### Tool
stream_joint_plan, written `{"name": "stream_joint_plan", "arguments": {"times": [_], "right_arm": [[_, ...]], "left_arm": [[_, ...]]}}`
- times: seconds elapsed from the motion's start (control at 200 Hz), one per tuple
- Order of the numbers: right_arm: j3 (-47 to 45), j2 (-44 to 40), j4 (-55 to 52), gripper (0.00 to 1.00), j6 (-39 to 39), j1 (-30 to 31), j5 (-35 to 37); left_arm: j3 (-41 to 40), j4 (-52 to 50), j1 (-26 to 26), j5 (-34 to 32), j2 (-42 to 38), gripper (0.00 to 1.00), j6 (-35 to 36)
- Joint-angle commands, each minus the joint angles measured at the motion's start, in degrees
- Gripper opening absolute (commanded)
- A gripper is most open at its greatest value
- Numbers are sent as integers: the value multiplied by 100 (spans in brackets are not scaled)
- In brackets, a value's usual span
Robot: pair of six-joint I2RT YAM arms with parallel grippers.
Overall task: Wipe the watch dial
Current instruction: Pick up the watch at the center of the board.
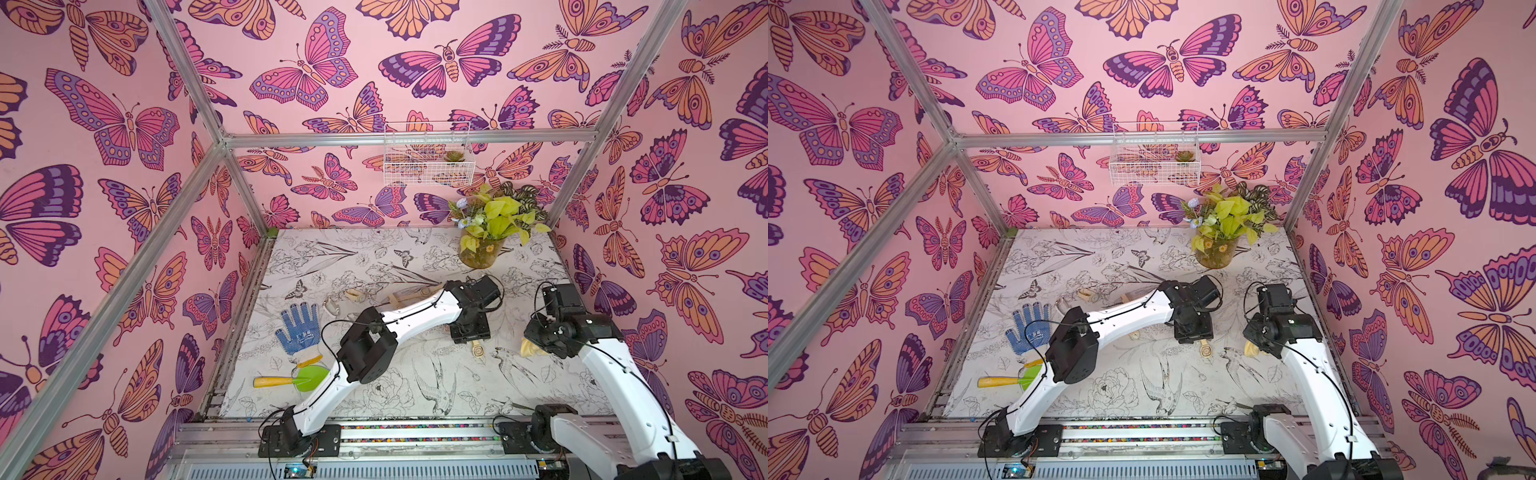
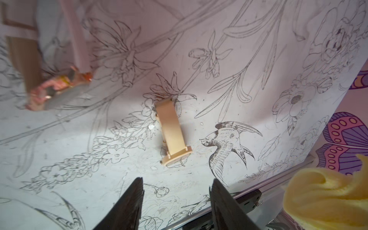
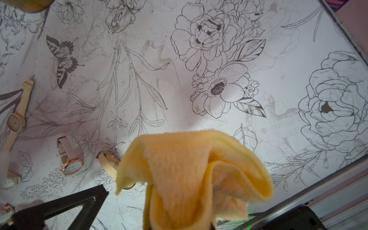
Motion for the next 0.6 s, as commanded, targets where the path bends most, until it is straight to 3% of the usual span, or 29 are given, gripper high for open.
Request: {"name": "stream_joint_plan", "arguments": {"times": [0.0,0.596], "right_arm": [[-115,-169,-132,0,51,-84,46],[-193,-589,-158,0,7,-235,-96]], "left_arm": [[125,-111,-26,126,153,54,-16],[380,-44,31,164,643,51,-62]]}}
